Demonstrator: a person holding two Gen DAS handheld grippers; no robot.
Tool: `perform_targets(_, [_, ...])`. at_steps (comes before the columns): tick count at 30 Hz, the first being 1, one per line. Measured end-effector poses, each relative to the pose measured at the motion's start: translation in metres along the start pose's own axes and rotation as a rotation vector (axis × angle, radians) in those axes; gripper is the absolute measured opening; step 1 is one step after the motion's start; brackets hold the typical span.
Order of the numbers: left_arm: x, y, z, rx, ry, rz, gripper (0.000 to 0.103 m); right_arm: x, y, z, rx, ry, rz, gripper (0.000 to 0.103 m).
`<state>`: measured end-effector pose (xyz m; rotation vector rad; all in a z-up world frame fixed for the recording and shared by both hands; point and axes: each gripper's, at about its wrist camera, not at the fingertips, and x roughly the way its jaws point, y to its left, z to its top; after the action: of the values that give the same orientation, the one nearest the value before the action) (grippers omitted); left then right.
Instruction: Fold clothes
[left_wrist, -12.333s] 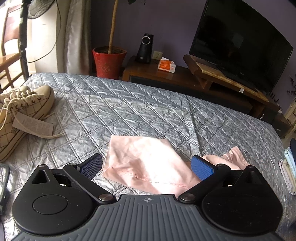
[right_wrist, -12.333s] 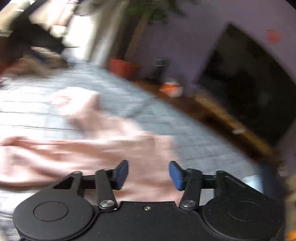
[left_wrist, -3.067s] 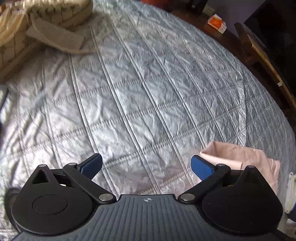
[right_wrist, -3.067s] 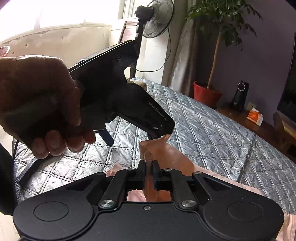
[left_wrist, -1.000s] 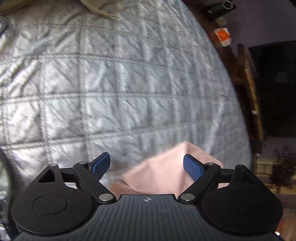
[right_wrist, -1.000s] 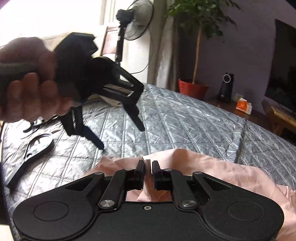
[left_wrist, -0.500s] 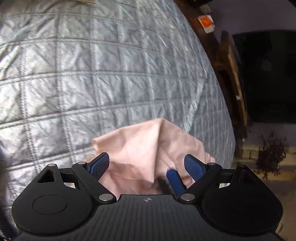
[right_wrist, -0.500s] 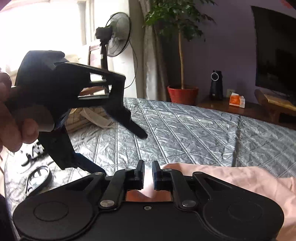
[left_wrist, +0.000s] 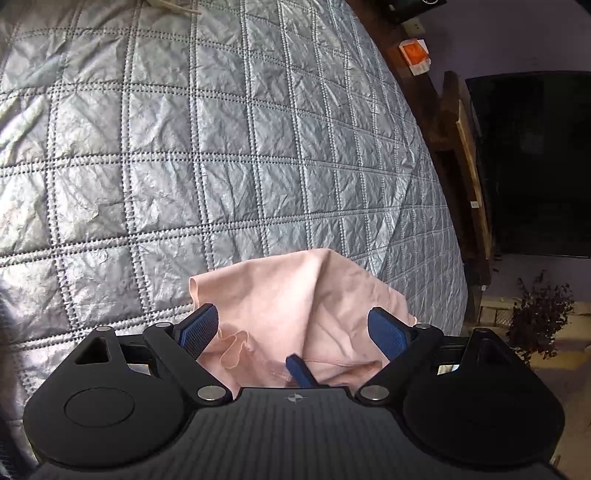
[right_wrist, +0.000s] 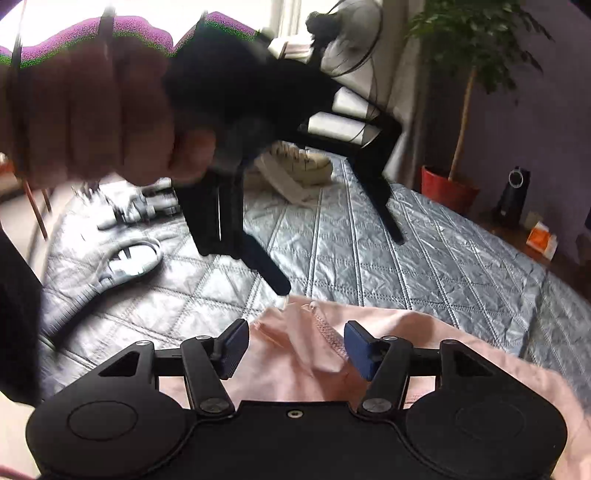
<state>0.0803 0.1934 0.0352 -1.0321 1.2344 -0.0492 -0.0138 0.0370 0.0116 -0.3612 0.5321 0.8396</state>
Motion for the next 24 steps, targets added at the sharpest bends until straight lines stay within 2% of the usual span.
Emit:
perform_targets(3, [0.000, 0.003, 0.001, -0.013, -0.001, 0.005, 0.092, 0.007, -0.002, 0.002, 0.013, 0.006, -0.018, 0.044])
perform_targets(4, [0.000, 0.004, 0.001, -0.015, -0.005, 0.008, 0.092, 0.009, -0.004, 0.002, 0.021, 0.017, -0.026, 0.035])
perform_targets(5, [-0.001, 0.006, 0.002, -0.017, -0.006, 0.007, 0.092, 0.009, -0.007, 0.001, 0.039, 0.028, -0.027, 0.013])
perform_targets(6, [-0.002, 0.007, 0.002, -0.019, -0.007, 0.006, 0.092, 0.009, -0.010, 0.000, 0.057, 0.032, -0.029, 0.006])
perform_targets(15, [0.005, 0.005, -0.001, -0.019, 0.020, -0.002, 0.093, -0.009, -0.029, 0.003, 0.180, -0.067, -0.081, 0.007])
perform_targets(24, [0.020, 0.004, 0.001, -0.041, 0.015, 0.027, 0.093, -0.017, -0.026, 0.003, 0.197, -0.091, -0.057, 0.007])
